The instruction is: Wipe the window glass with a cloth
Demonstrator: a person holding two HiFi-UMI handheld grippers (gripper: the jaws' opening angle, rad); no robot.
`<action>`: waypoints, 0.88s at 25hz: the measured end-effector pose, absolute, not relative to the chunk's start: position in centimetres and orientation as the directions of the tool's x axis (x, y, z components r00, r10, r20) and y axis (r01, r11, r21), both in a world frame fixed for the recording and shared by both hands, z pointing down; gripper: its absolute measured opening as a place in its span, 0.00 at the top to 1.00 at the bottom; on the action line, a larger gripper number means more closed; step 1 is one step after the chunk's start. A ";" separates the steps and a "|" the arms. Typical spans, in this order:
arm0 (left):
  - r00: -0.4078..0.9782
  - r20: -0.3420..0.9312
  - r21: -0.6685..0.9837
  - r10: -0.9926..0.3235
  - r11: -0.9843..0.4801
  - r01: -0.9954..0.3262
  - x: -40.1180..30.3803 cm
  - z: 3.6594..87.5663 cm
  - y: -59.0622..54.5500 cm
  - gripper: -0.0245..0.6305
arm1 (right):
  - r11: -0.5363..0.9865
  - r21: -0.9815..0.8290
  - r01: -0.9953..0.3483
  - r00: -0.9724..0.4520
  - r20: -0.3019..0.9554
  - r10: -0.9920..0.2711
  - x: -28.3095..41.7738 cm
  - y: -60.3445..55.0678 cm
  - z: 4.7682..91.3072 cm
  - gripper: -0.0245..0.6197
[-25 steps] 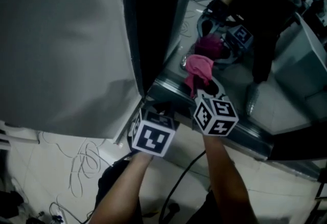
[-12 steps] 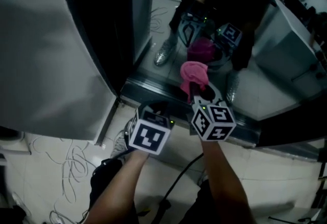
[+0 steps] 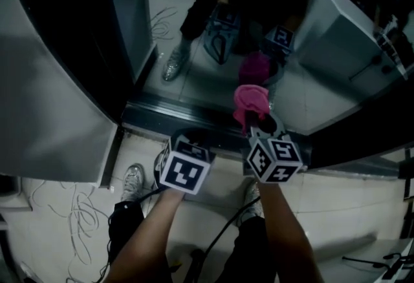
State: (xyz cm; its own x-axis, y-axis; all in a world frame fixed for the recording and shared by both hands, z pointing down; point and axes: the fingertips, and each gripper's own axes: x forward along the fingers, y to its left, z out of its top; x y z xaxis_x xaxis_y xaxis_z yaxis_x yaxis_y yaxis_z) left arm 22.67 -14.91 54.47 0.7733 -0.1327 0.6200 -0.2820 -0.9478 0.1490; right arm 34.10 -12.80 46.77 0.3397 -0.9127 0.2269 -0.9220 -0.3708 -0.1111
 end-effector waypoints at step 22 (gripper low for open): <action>0.779 0.627 0.138 0.017 -0.986 -0.090 32.5 57.1 -3.0 0.95 | -0.651 -0.136 -0.747 0.611 0.243 -0.753 48.3 5.0 47.8 0.87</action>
State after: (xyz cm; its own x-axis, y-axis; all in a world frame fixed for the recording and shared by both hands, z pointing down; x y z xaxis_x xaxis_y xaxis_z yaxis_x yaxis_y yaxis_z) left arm 32.54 -2.98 57.08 0.7787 0.0166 0.6271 -0.0903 -0.9863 0.1382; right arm 48.29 5.05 47.83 0.6115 -0.7530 0.2431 -0.7471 -0.6506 -0.1363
